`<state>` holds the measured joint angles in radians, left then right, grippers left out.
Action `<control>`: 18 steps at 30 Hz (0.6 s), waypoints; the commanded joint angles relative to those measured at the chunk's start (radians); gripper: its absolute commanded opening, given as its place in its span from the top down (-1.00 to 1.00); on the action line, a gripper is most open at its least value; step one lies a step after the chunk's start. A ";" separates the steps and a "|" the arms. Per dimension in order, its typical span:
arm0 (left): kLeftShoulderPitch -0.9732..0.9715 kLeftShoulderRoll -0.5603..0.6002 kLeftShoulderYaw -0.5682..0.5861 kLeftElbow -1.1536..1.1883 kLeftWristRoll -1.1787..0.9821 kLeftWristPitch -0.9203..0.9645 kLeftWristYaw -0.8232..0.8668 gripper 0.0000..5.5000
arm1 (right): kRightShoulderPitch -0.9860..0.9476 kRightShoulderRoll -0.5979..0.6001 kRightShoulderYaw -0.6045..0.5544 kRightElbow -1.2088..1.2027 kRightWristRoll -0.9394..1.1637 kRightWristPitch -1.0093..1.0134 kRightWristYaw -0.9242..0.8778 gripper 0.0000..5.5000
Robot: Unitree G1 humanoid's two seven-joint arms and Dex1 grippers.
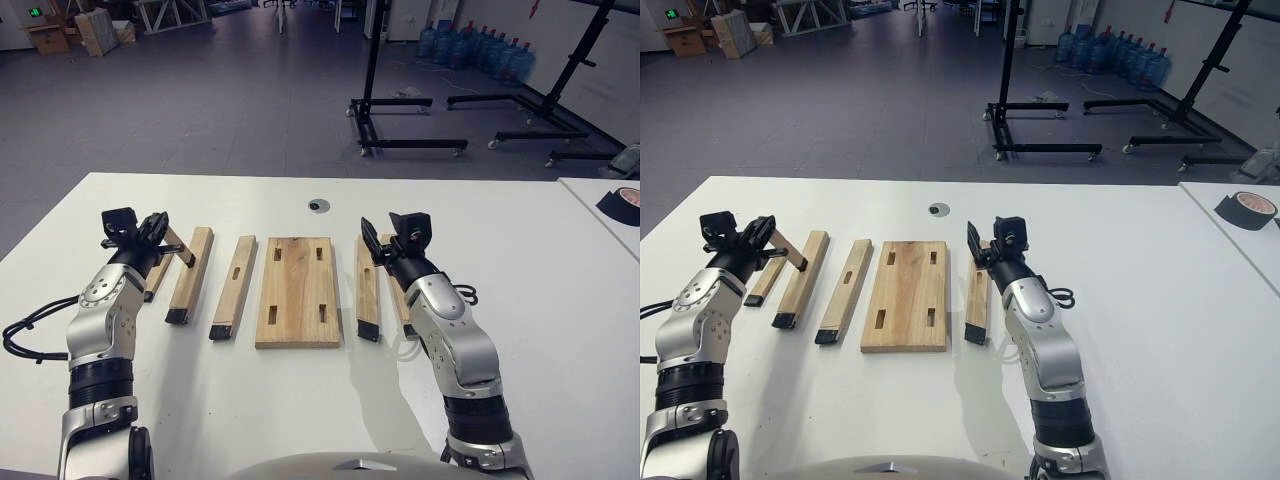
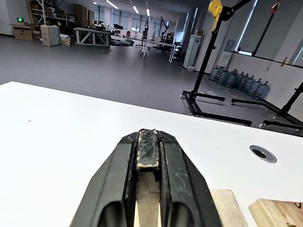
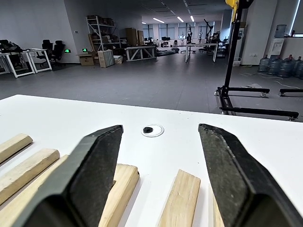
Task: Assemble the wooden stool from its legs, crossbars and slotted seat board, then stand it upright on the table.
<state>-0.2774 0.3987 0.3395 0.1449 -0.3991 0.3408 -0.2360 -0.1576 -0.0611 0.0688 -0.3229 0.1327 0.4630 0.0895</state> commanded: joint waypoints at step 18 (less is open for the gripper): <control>0.165 0.053 -0.171 -0.081 0.130 0.180 -0.050 0.86 | 0.002 -0.025 0.037 -0.036 -0.069 0.030 0.009 -0.06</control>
<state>-0.1968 0.4573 0.2034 0.0193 -0.2723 0.4107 -0.2614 -0.1587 -0.0849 0.1072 -0.3400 0.0712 0.4778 0.1041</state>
